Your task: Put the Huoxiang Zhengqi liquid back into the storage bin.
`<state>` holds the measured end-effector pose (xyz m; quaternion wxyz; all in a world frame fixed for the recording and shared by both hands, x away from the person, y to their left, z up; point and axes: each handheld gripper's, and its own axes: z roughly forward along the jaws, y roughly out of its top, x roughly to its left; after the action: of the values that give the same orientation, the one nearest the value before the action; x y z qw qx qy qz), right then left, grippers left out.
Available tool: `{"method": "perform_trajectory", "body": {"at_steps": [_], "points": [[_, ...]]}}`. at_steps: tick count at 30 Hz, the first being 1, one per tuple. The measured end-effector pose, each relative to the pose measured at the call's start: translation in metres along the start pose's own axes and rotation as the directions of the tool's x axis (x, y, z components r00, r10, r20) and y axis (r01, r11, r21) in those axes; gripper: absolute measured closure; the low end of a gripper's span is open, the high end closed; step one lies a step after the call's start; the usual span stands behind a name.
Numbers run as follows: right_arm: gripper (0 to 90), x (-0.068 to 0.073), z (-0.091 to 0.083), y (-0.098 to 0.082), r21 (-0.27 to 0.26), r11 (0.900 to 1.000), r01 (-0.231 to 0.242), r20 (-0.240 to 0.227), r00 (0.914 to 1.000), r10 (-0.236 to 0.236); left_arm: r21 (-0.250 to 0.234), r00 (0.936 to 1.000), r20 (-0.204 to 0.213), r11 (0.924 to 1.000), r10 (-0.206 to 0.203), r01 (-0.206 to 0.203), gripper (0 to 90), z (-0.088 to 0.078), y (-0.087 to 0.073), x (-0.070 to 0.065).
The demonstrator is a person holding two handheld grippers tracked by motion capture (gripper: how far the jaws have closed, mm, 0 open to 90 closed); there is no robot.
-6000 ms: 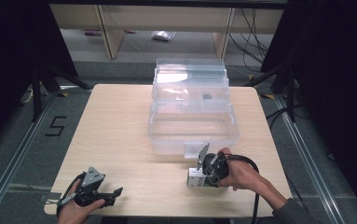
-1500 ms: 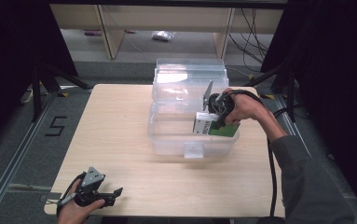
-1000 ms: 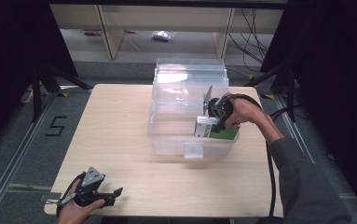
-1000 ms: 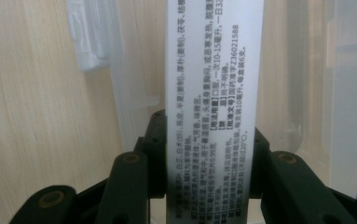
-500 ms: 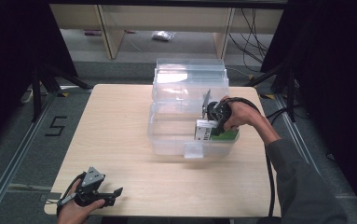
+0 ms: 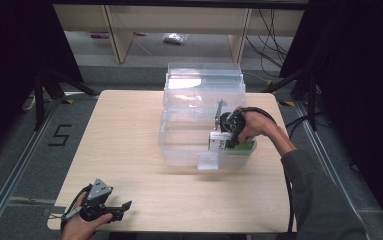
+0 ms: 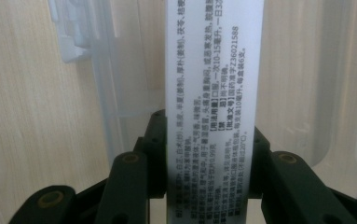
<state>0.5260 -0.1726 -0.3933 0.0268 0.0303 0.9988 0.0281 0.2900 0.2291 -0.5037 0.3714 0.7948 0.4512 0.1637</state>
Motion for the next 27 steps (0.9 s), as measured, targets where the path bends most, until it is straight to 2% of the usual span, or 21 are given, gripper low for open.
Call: {"method": "perform_trajectory", "body": {"at_steps": [2, 8, 11, 13, 16, 18, 19, 22, 24, 25, 27], "points": [[64.0, 0.000, 0.002, -0.001, 0.005, 1.000, 0.002, 0.001, 1.0000, -0.002, 0.007, 1.0000, -0.009, 1.0000, 0.001, -0.001, 15.1, -0.001, 0.000, -0.001], [63.8, 0.002, 0.008, -0.002, 0.019, 1.000, -0.009, -0.012, 0.9999, 0.009, 0.002, 1.0000, 0.004, 1.0000, -0.001, 0.001, 15.1, 0.000, 0.000, 0.000], [63.7, 0.002, 0.010, -0.002, 0.017, 1.000, 0.010, -0.009, 0.9999, -0.010, 0.005, 1.0000, 0.005, 1.0000, 0.002, -0.002, 15.1, 0.000, 0.000, 0.000], [63.6, 0.003, 0.011, -0.002, 0.037, 0.999, -0.019, 0.007, 0.9998, 0.019, 0.003, 1.0000, 0.004, 1.0000, 0.000, 0.000, 15.1, 0.000, 0.000, 0.000], [63.6, 0.002, 0.013, -0.002, 0.035, 0.999, -0.002, 0.004, 1.0000, 0.002, 0.004, 1.0000, 0.005, 1.0000, 0.001, -0.001, 15.1, 0.000, 0.000, 0.000], [63.5, 0.004, 0.013, -0.001, 0.063, 0.997, -0.036, 0.001, 0.9994, 0.036, 0.007, 0.9999, 0.004, 0.9999, 0.010, -0.010, 15.1, 0.000, 0.000, 0.001], [63.4, 0.003, 0.015, 0.000, 0.069, 0.997, -0.029, -0.014, 0.9995, 0.030, 0.005, 0.9999, 0.004, 0.9999, 0.010, -0.010, 15.1, 0.000, 0.000, 0.000], [63.0, 0.003, 0.017, 0.000, 0.077, 0.997, -0.026, -0.012, 0.9996, 0.027, 0.012, 0.9999, 0.005, 0.9999, 0.011, -0.011, 15.1, -0.001, 0.000, 0.001], [62.6, 0.004, 0.018, 0.000, 0.075, 0.997, -0.032, -0.014, 0.9994, 0.033, 0.014, 0.9999, 0.006, 0.9998, 0.012, -0.012, 15.1, -0.001, 0.000, 0.001], [62.3, 0.001, 0.019, 0.000, 0.038, 0.999, -0.004, -0.014, 0.9999, 0.005, 0.006, 0.9999, 0.006, 0.9999, 0.013, -0.013, 15.1, 0.000, 0.000, 0.001], [62.1, 0.003, 0.018, 0.000, 0.045, 0.999, -0.023, -0.012, 0.9997, 0.023, 0.007, 0.9999, 0.006, 0.9999, 0.013, -0.013, 15.1, 0.000, 0.000, 0.001]]}}
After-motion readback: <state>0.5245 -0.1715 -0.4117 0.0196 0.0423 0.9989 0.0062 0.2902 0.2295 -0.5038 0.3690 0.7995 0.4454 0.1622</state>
